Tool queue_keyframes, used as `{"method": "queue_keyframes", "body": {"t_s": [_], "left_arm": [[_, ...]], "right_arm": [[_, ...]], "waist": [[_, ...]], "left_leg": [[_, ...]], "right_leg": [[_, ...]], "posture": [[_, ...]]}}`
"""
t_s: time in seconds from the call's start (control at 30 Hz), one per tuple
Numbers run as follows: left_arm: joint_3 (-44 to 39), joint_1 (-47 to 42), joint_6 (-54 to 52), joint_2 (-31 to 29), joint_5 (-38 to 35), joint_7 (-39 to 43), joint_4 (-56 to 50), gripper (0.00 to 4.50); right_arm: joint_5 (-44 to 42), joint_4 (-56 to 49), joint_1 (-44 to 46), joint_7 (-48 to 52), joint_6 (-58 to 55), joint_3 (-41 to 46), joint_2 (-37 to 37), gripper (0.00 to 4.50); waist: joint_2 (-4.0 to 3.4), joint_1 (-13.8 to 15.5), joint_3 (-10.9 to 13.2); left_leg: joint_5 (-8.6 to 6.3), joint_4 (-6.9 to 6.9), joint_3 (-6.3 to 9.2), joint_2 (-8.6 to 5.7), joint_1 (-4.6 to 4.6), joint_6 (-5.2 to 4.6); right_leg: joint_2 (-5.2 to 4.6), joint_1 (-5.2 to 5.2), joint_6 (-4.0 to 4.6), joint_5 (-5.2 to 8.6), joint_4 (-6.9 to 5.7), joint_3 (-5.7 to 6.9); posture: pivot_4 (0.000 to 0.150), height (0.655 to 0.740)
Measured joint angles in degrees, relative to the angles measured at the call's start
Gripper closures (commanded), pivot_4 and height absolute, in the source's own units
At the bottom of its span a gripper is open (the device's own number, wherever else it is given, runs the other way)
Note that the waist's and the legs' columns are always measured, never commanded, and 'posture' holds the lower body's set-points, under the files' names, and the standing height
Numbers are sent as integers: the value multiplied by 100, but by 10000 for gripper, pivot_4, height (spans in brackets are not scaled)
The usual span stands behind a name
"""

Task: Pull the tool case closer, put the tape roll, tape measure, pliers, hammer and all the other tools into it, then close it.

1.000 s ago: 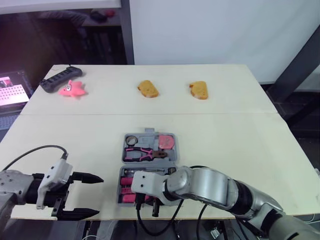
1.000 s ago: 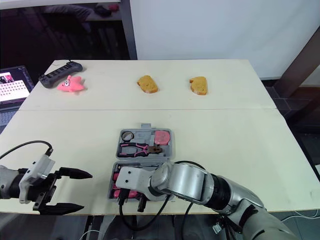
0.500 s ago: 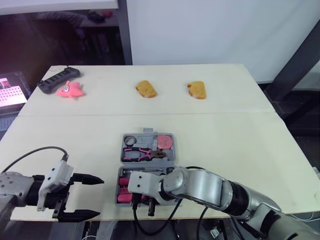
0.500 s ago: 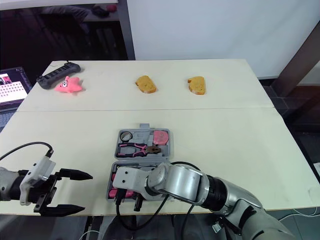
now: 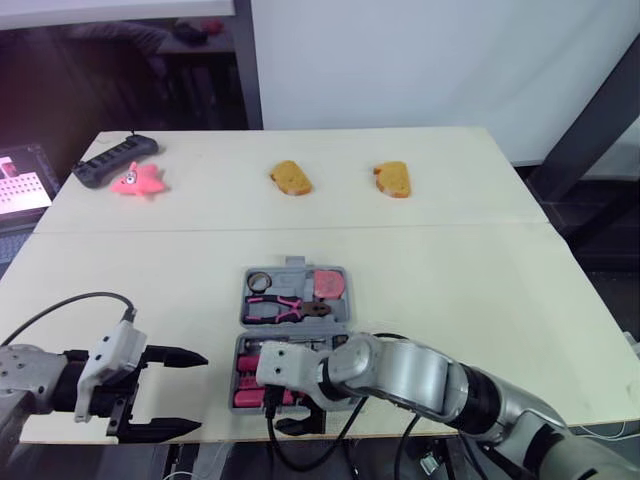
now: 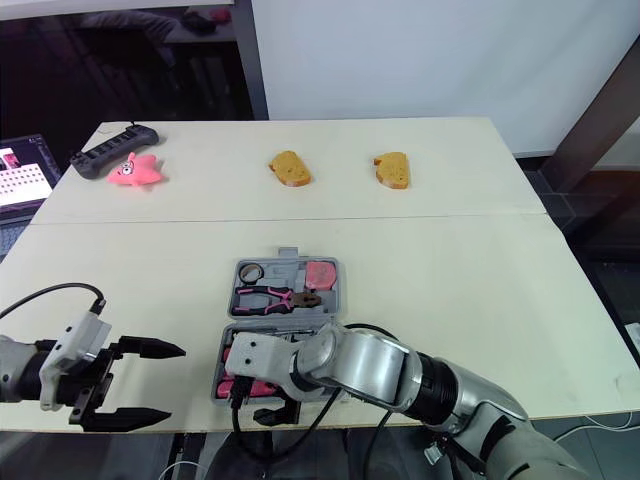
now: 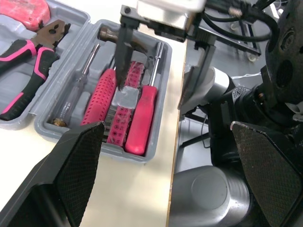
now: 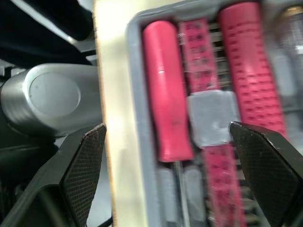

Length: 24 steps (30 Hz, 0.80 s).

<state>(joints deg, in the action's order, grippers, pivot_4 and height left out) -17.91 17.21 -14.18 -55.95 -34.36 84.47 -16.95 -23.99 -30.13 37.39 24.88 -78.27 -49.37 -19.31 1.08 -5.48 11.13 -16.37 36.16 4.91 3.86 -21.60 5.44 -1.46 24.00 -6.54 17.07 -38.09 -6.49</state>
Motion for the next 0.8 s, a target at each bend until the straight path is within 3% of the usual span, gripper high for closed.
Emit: {"method": "queue_keyframes", "body": {"t_s": [0.1,0.33,0.8], "left_arm": [[12,-57,0,0,2,-3,15,0],[16,-95,0,0,10,5,61,0],[16,-7,-4,0,10,-18,55,0]], "right_arm": [[-1,-1,-175,134,274,130,-36,9524],[41,-69,-300,436,746,160,-254,44722],[317,36,-512,491,932,85,-372,44722]], "waist": [[0,-2,0],[0,-4,0],[1,-3,0]], "left_leg": [[0,-1,0,0,-1,0],[0,0,0,0,-3,0],[0,0,0,0,-4,0]], "right_leg": [[0,0,-1,0,1,0],[0,3,-1,0,0,0],[0,4,-1,0,0,0]], "posture": [[1500,7400],[1500,7400],[1500,7400]]}}
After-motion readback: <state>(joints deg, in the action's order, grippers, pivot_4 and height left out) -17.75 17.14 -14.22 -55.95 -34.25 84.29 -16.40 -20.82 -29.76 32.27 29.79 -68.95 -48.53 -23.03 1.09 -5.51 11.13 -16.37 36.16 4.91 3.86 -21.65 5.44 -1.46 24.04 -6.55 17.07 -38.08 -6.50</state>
